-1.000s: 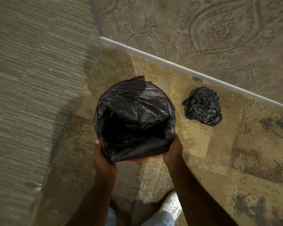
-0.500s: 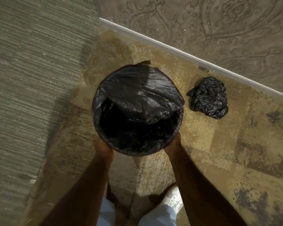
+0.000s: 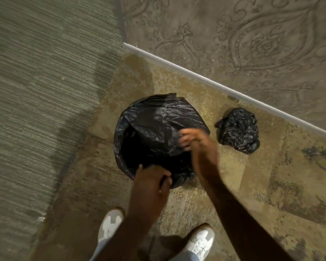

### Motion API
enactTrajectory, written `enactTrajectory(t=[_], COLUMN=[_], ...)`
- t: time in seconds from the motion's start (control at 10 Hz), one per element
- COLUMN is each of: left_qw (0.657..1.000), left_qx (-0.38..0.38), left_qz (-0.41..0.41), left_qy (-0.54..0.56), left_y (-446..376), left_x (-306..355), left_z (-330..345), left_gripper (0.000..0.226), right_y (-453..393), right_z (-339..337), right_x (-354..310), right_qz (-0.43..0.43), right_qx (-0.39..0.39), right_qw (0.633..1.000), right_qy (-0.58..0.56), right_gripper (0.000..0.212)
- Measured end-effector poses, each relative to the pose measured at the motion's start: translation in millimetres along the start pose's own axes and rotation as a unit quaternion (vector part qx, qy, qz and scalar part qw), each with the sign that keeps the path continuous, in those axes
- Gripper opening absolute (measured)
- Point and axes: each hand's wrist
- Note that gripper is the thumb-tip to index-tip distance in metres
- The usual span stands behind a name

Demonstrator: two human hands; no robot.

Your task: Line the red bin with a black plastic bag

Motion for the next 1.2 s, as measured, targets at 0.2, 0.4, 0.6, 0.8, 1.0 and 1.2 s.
enactTrajectory(t=[0.2,0.4,0.6,0.8,1.0,1.2], left_qw=[0.968,0.965,0.96,0.988,0.984,0.974], left_qx=[-0.12,-0.095,-0.115,-0.083,0.155,0.081], left_qz=[0.026,0.041,0.037,0.035,0.008,0.138], left_qy=[-0.217,-0.241,-0.253,-0.124,0.088,-0.158], left_y=[21,19,21,13,-51,-111], left_x=[-22,-22,-28,-22,-22,-15], left_z=[23,24,24,12,-27,-41], left_gripper=[0.057,0.048,0.051,0.049,0.052,0.069], right_y=[-41,-127,-133,-90,-25,-29], right_z=[85,71,67,59,26,-3], right_x=[22,25,27,12,6,-2], right_qz=[0.138,0.173,0.133,0.088,-0.189,-0.118], right_qx=[-0.479,-0.194,-0.205,-0.29,-0.084,0.011], right_qw=[0.757,0.891,0.905,0.886,0.891,0.855], right_qy=[0.422,0.373,0.348,0.35,0.404,0.505], right_gripper=[0.052,0.045,0.057,0.043,0.033,0.065])
Point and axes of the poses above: each hand's wrist, its own y-axis away from the middle knuckle, its own z-axis out of the palm, x = y × z, and after that the axes turned 3 degrees about y, right-handed
